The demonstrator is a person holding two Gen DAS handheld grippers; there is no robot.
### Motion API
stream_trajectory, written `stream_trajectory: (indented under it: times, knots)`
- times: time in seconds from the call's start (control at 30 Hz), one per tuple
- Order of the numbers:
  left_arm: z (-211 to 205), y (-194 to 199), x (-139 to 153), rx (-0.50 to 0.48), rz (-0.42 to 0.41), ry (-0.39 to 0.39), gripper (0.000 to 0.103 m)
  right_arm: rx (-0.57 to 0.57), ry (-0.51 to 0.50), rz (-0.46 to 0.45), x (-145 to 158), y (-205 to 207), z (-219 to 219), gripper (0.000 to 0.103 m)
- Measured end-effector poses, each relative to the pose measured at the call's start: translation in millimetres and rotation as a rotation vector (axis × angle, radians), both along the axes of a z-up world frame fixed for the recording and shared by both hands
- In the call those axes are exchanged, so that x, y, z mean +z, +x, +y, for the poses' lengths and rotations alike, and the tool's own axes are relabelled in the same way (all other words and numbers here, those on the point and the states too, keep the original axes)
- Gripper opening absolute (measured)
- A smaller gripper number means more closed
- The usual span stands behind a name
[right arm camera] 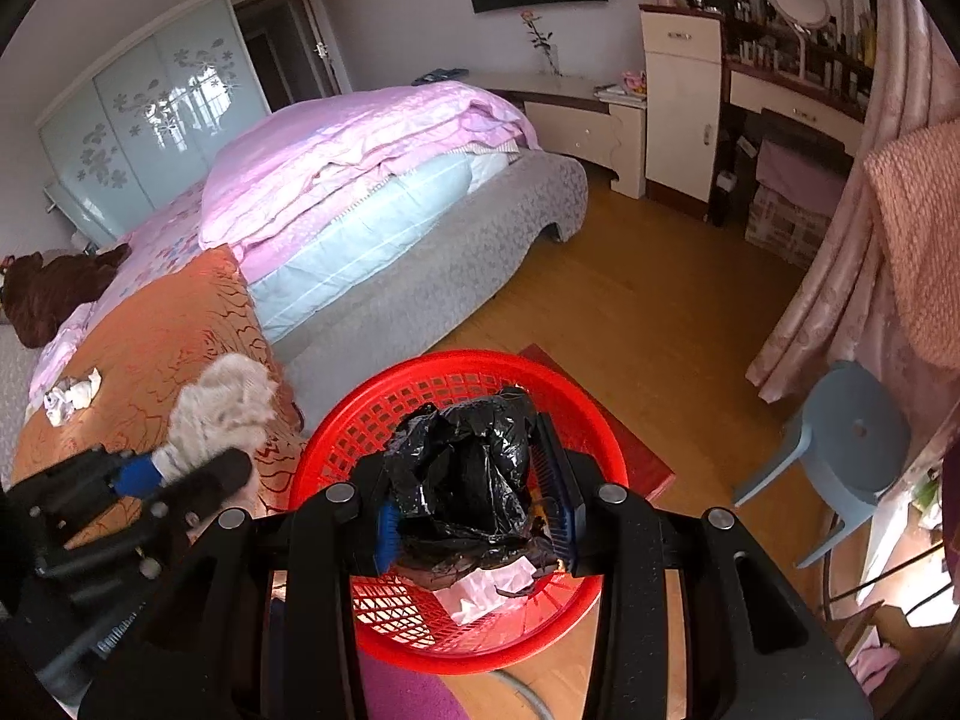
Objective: Collect trash
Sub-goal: 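Open both grippers to drop the mesh cloth and black bag into the wastebasket, then move both tools back over the remaining trash on the bed cloth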
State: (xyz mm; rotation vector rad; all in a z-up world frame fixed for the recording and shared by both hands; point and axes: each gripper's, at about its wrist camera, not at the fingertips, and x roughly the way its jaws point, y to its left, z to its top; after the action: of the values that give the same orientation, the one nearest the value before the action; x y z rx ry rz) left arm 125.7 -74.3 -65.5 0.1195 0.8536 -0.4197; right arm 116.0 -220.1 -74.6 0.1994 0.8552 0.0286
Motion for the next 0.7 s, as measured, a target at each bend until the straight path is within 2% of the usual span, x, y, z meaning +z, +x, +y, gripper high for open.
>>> stream_trajectory:
  times: [0.2,0.27,0.47,0.7]
  knots:
    - [-5,0,-6,-0.019,0.013,0.012,0.037,-0.003,0.012,0.021,-4,2,-1,0.04]
    - [-5,-2,-6,-0.021,0.011,0.013,0.045,-0.008,0.017,0.024,-4,2,-2,0.044]
    - [-4,-5,-5,-0.005,-0.003,0.017,0.061,-0.025,0.031,0.023,-3,2,-5,0.055]
    - [8,-7,2,0.033,-0.018,0.002,0.067,-0.037,0.021,0.015,-2,0,-5,0.059]
